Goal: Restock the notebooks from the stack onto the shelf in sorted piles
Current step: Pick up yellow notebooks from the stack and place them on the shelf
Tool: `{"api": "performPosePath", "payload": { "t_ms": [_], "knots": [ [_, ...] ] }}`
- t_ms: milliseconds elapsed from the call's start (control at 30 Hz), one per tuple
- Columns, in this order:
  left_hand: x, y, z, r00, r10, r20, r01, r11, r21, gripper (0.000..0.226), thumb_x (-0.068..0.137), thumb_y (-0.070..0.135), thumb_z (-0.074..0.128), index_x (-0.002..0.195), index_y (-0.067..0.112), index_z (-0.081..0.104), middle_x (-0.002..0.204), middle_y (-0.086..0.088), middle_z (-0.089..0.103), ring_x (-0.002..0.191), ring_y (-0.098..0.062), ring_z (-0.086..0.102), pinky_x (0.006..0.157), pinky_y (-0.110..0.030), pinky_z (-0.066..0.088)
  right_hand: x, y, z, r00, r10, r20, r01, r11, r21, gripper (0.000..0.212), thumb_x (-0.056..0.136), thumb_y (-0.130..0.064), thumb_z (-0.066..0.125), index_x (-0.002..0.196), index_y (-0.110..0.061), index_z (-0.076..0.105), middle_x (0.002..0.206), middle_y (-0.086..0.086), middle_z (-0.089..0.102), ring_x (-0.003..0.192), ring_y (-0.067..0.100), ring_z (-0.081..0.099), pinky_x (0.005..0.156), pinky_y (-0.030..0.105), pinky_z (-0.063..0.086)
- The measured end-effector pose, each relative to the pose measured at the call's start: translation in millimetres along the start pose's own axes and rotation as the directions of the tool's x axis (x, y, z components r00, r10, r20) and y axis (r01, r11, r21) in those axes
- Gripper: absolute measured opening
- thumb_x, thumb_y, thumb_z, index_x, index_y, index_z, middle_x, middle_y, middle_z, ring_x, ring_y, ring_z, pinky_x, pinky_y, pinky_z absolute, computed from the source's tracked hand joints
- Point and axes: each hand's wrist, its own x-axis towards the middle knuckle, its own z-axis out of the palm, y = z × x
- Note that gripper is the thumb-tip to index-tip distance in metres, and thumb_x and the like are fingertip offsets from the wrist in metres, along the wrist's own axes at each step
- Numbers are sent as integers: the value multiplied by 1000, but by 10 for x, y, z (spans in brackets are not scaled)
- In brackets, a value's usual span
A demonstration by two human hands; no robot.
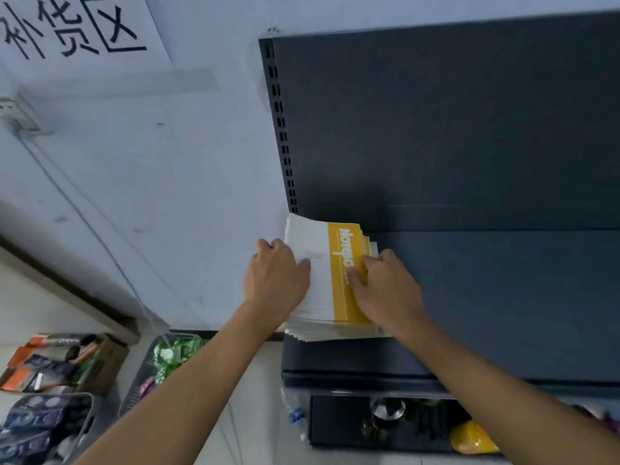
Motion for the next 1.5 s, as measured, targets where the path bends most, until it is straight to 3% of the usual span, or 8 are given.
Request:
{"api": "performPosePath", "payload": {
  "t_ms": [167,333,600,833,967,1200,1333,1500],
  "knots": [
    [107,-112,-107,998,-38,45,40,998,-53,28,95,32,54,77,16,39,89,-1,48,72,-19,47,55,-29,31,-45,-127,38,999,-30,-34,28,999,-34,39,101,-52,41,100,-20,63,111,-1,45,109,18,48,81,37,50],
    [209,-229,-214,991,-83,103,98,985,-143,15,89,25,57,82,12,53,85,-2,63,71,-19,58,50,-27,39,26,-139,57,1000,-1,-22,4,993,115,37,99,-45,49,115,-18,68,113,1,49,108,17,51,83,33,49],
    [194,-259,-193,980,-116,161,159,946,-283,23,93,37,58,78,22,50,82,7,62,72,-14,62,53,-26,46,41,-117,67,999,42,15,-44,995,91,31,97,-39,51,98,-13,68,108,1,44,103,19,51,79,31,45],
    [125,-301,-269,983,-110,148,150,944,-293,20,98,35,50,85,20,51,85,9,61,71,-12,61,49,-23,40,41,-159,53,999,16,38,-21,989,148,38,95,-41,53,126,-24,67,119,3,51,119,22,40,93,37,45],
    [88,-237,-347,992,-74,101,101,950,-295,21,99,30,47,100,10,51,90,3,61,72,-15,61,49,-24,41,100,-119,25,996,65,64,-79,966,247,41,96,-45,53,124,-18,68,117,3,64,116,22,54,94,41,51],
    [144,-92,-524,994,11,108,33,917,-397,19,98,22,45,110,11,55,96,0,63,77,-15,61,53,-27,41,84,-182,-143,979,142,145,-186,914,360,59,98,-65,40,86,-15,69,91,4,69,91,21,64,84,44,56],
    [162,80,-422,971,108,216,30,832,-554,27,99,21,43,120,12,56,112,-3,67,92,-20,67,70,-35,57,4,-111,-334,948,307,84,-297,757,582,48,91,-64,55,97,-19,68,95,-3,71,88,13,66,83,39,57],
    [54,554,-88,925,303,228,-205,906,-371,36,104,28,43,133,8,45,121,-6,57,84,-10,52,65,-26,42,-204,238,-604,903,430,-10,-344,734,586,27,88,-47,72,94,-22,66,93,-4,72,88,16,69,82,43,58]
  ]
}}
